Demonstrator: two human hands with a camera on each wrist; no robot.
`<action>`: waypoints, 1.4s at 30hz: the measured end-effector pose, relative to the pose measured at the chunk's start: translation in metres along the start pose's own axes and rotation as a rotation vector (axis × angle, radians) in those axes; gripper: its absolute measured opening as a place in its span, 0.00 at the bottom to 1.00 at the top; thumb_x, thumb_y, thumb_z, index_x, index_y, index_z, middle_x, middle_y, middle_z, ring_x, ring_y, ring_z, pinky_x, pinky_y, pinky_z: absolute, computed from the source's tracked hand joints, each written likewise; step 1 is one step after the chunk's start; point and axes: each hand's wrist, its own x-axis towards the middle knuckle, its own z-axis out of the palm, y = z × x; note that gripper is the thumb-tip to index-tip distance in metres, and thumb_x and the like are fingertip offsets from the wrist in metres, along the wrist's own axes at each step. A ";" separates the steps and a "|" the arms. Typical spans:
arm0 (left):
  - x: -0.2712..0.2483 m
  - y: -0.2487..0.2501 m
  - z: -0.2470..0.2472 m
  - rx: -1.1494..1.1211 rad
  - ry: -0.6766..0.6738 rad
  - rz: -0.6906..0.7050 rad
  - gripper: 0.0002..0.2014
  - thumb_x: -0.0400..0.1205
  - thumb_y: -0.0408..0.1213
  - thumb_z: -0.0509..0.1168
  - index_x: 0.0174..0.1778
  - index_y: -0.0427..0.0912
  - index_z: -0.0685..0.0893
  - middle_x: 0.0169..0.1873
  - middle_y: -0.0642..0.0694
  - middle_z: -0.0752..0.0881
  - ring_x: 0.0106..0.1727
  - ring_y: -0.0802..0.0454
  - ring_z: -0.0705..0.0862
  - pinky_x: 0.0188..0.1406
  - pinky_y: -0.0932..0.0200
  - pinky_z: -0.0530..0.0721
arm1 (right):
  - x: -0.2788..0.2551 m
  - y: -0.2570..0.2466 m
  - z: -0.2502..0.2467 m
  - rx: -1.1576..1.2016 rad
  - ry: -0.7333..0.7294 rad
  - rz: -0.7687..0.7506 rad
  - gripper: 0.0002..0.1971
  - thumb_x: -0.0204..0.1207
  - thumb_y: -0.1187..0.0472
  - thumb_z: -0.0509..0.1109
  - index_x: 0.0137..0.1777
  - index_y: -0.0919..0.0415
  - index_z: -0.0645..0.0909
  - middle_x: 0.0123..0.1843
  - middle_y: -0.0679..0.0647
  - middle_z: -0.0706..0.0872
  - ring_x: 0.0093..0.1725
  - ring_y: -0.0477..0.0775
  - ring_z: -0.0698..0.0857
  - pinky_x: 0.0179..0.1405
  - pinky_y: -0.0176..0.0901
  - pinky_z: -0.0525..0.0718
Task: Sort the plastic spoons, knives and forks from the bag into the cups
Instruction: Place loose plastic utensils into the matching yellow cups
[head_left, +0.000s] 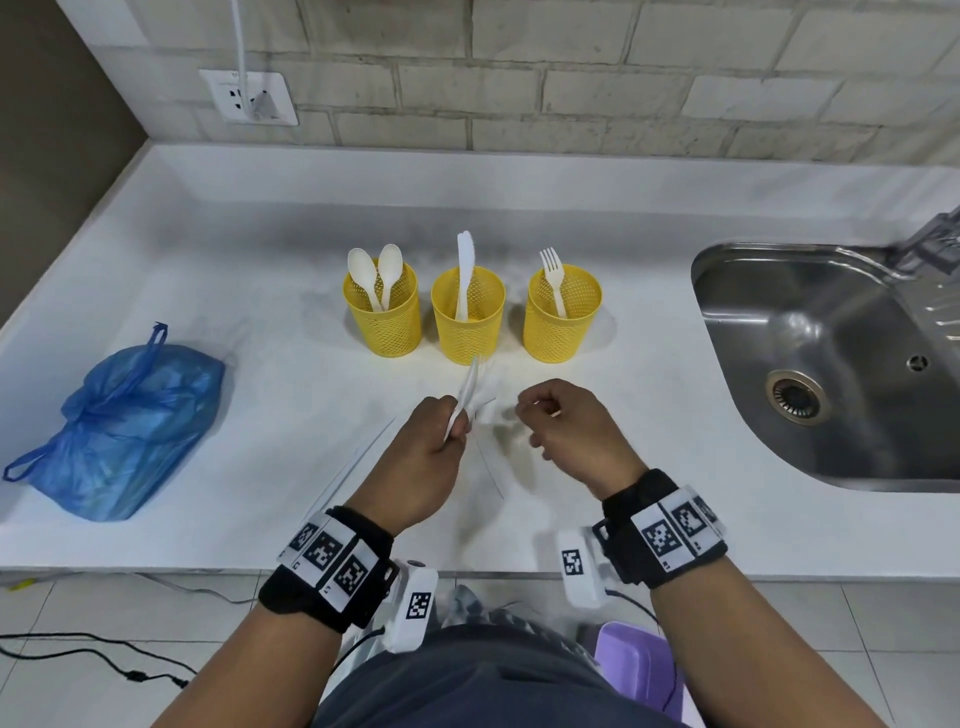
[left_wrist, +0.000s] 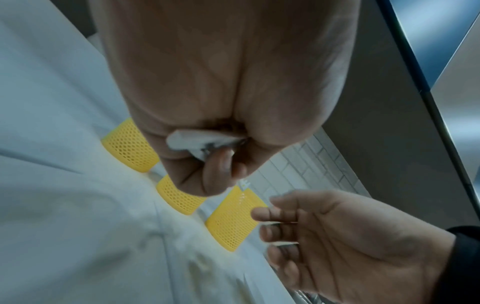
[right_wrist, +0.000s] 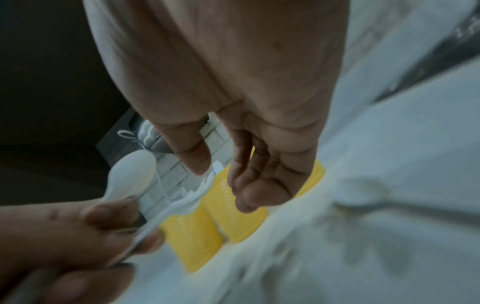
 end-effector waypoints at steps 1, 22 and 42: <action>-0.001 -0.001 -0.001 -0.011 -0.012 -0.021 0.17 0.89 0.28 0.57 0.37 0.51 0.66 0.39 0.48 0.73 0.39 0.53 0.72 0.42 0.57 0.68 | 0.002 0.005 -0.008 -0.116 0.015 -0.019 0.06 0.82 0.56 0.72 0.55 0.56 0.86 0.45 0.50 0.88 0.47 0.53 0.88 0.49 0.46 0.82; -0.005 -0.008 -0.003 -0.156 0.192 -0.164 0.14 0.86 0.43 0.69 0.35 0.45 0.78 0.39 0.47 0.78 0.36 0.58 0.75 0.34 0.69 0.70 | -0.004 0.056 -0.038 -0.298 0.031 0.028 0.08 0.81 0.61 0.74 0.42 0.56 0.79 0.38 0.49 0.83 0.38 0.54 0.82 0.39 0.44 0.77; -0.011 0.007 -0.005 -0.211 0.120 -0.144 0.18 0.92 0.40 0.59 0.36 0.43 0.84 0.20 0.63 0.79 0.23 0.65 0.73 0.34 0.56 0.70 | -0.024 -0.011 0.036 0.263 -0.305 -0.055 0.04 0.90 0.64 0.65 0.52 0.62 0.75 0.47 0.60 0.88 0.37 0.59 0.90 0.39 0.50 0.89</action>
